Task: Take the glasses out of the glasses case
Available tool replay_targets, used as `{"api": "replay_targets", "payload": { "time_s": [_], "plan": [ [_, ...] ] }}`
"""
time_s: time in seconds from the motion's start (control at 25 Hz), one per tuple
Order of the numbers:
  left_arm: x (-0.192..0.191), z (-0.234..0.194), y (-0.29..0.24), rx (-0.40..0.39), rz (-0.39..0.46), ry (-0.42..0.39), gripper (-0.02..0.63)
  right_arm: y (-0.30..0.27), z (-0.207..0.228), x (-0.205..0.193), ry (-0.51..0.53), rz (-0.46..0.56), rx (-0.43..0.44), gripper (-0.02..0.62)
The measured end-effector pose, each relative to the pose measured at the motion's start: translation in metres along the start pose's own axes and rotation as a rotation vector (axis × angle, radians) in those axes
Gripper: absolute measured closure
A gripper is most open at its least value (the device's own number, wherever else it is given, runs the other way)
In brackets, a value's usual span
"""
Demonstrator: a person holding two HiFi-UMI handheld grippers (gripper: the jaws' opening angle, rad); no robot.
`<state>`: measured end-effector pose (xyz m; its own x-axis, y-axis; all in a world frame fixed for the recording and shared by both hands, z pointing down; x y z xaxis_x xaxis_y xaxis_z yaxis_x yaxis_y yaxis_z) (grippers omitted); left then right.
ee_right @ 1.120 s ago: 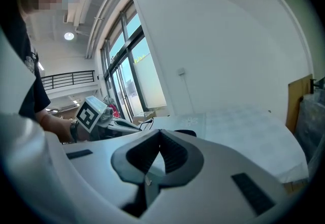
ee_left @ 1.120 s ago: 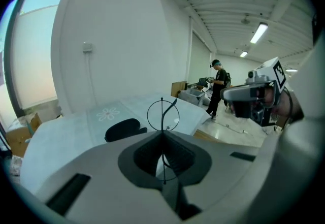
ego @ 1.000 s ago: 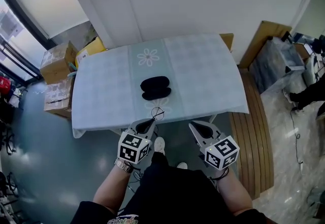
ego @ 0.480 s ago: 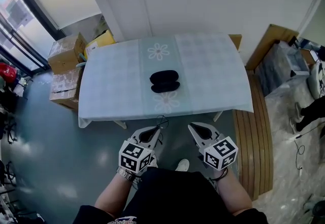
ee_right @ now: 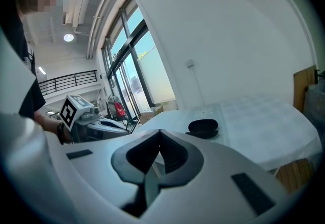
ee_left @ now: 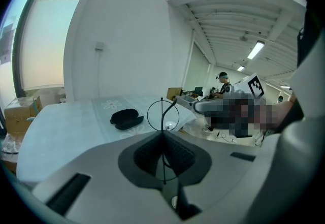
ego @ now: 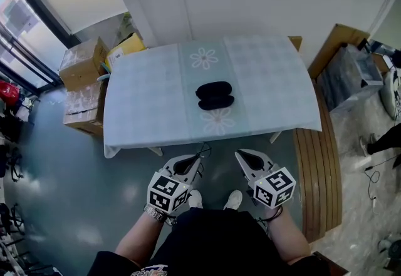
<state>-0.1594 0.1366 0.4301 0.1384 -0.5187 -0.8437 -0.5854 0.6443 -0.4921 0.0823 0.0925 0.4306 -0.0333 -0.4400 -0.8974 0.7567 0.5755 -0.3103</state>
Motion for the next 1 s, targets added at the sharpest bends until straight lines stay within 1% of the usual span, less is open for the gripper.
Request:
{"api": "replay_targets", "payload": {
  "time_s": [0.24,0.52,1.0],
  "plan": [
    [0.003,-0.020,0.007,-0.027,0.008,-0.024,0.577,-0.007,-0.012,-0.001,-0.004,0.007,-0.043,0.572],
    [0.004,-0.026,0.011,-0.049,0.019,-0.034,0.577,-0.006,-0.018,-0.004,-0.008,0.012,-0.081,0.572],
    [-0.006,-0.021,0.021,-0.034,0.035,-0.014,0.577,-0.001,-0.029,-0.009,0.014,0.007,-0.068,0.572]
  ]
}}
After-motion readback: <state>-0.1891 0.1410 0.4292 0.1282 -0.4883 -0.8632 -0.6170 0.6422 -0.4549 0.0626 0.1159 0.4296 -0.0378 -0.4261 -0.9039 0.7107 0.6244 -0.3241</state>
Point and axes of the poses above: the fingertips, and each gripper's own axes: y backward along the fingers, z to its right, x out of its top, the point moved 10 cm from there along y, backward along the fingers, and after that the axes turned 4 degrees about -x, right-handed, at the moved point
